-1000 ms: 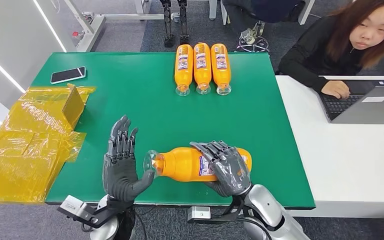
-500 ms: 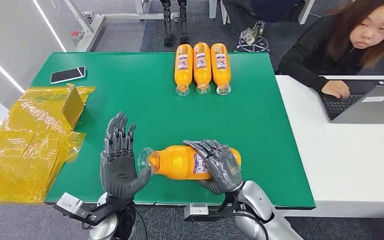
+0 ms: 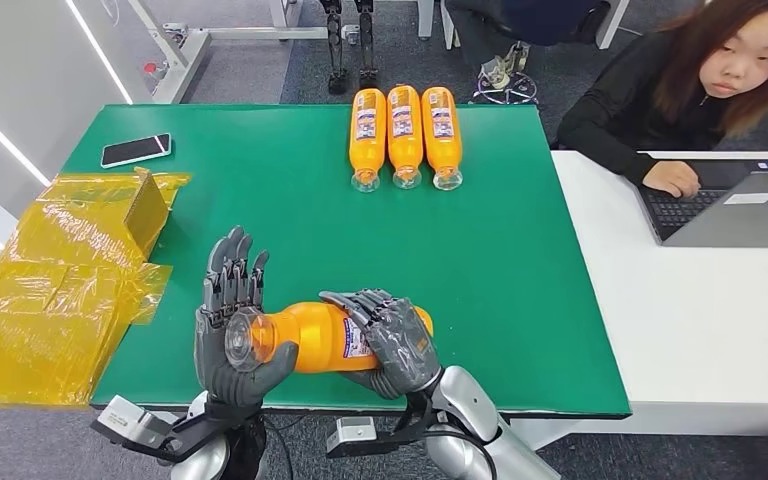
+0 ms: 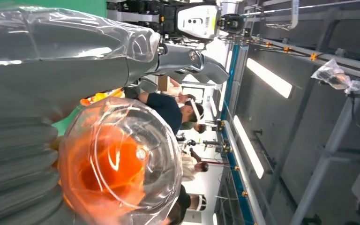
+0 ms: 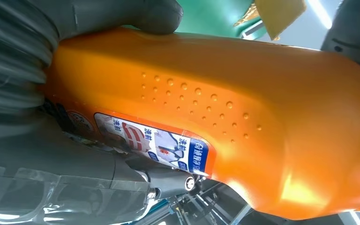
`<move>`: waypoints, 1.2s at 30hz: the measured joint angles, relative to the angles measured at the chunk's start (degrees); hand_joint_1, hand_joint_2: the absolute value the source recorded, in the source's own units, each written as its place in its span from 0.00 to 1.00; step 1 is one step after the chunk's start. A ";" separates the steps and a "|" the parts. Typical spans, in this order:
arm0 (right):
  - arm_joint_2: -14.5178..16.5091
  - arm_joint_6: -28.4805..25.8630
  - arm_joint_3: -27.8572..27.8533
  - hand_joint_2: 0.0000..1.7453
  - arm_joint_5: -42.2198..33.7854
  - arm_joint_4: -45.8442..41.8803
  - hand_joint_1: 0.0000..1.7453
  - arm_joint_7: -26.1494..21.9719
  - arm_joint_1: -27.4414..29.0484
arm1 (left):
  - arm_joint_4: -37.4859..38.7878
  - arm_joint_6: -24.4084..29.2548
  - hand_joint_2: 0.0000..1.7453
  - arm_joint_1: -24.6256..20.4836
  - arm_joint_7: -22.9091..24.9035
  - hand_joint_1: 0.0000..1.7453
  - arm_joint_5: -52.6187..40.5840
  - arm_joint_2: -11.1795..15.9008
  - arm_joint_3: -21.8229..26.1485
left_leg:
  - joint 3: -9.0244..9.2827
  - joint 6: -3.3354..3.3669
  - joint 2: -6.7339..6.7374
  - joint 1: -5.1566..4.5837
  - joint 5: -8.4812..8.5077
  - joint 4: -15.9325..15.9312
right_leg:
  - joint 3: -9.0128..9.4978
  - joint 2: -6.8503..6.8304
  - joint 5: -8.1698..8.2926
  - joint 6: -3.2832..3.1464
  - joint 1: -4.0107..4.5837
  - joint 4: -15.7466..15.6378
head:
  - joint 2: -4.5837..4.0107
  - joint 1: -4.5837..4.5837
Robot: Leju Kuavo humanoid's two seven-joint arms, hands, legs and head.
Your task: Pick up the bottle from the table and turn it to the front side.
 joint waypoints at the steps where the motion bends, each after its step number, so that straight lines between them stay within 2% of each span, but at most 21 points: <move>1: 0.36 0.01 0.05 1.00 -0.41 0.36 1.00 -0.14 -0.18 | -0.15 -0.43 1.00 0.13 0.12 0.00 0.22 0.01 -0.01 | 0.00 0.00 0.01 0.00 0.00 0.00 | 0.00 0.01 0.00 0.00 0.00 0.00 | 0.00 0.00; 9: 4.06 -1.88 -0.07 1.00 -2.49 5.70 1.00 -2.37 -2.40 | -0.79 -2.62 1.00 0.61 0.96 0.00 1.05 0.03 -0.18 | 0.03 -0.01 0.02 0.01 0.00 0.00 | -0.01 0.02 0.00 0.00 0.01 0.00 | 0.00 -0.01; 10: 4.38 -1.80 -0.08 1.00 -2.43 6.10 1.00 -2.52 -2.52 | -0.79 -2.64 1.00 0.59 0.93 0.06 1.17 0.04 -0.18 | 0.03 -0.01 0.02 0.01 0.00 0.00 | -0.01 0.02 0.00 0.00 0.01 0.01 | 0.00 -0.01; 13: 5.36 -0.86 -0.09 1.00 -2.43 6.83 1.00 -3.26 -2.73 | -0.73 -2.92 1.00 0.51 0.52 0.77 1.65 0.12 -0.18 | 0.03 -0.01 0.03 0.01 0.00 0.00 | -0.01 0.02 0.00 -0.01 0.01 0.01 | 0.00 -0.01; 14: 5.69 -0.50 -0.09 1.00 -2.43 7.03 1.00 -3.49 -2.75 | -0.72 -3.14 1.00 0.49 0.29 0.95 1.86 0.17 -0.18 | 0.03 -0.01 0.03 0.01 0.00 0.00 | -0.02 0.03 0.00 -0.01 0.01 0.01 | 0.00 -0.01; 16: 6.36 -0.19 -0.03 1.00 -2.46 7.47 1.00 -3.84 -2.74 | -0.70 -3.60 1.00 0.46 -0.05 0.97 2.24 0.35 -0.18 | 0.03 -0.01 0.03 0.01 0.00 0.00 | -0.02 0.03 -0.01 -0.01 0.01 0.00 | 0.00 0.00; 20: 7.25 -1.08 0.03 1.00 -2.68 8.45 1.00 -4.36 -2.71 | -0.71 -3.98 1.00 0.45 -0.20 0.93 2.49 0.59 -0.18 | 0.02 -0.01 0.03 0.01 0.00 0.00 | -0.02 0.03 -0.01 -0.01 0.01 0.00 | 0.00 0.00; 34: 8.21 -1.13 0.10 1.00 -2.77 9.83 1.00 -4.41 -2.83 | -0.70 -4.18 1.00 0.39 -0.20 0.94 2.50 0.66 -0.16 | 0.02 -0.01 0.03 0.01 0.00 0.00 | -0.02 0.03 0.00 -0.01 0.01 0.00 | 0.00 0.00; 35: 8.26 -1.11 0.10 1.00 -2.77 9.90 0.92 -4.37 -2.83 | -0.70 -4.17 1.00 0.39 -0.20 0.94 2.50 0.67 -0.15 | 0.02 -0.01 0.03 0.01 0.00 0.00 | -0.02 0.03 0.00 -0.01 0.01 0.00 | 0.00 0.00; 36: 8.31 -1.11 0.10 1.00 -2.78 9.94 0.67 -4.36 -2.84 | -0.71 -4.17 1.00 0.39 -0.20 0.93 2.50 0.69 -0.14 | 0.02 -0.01 0.03 0.01 0.00 0.00 | -0.02 0.03 0.00 -0.01 0.01 0.00 | 0.00 0.00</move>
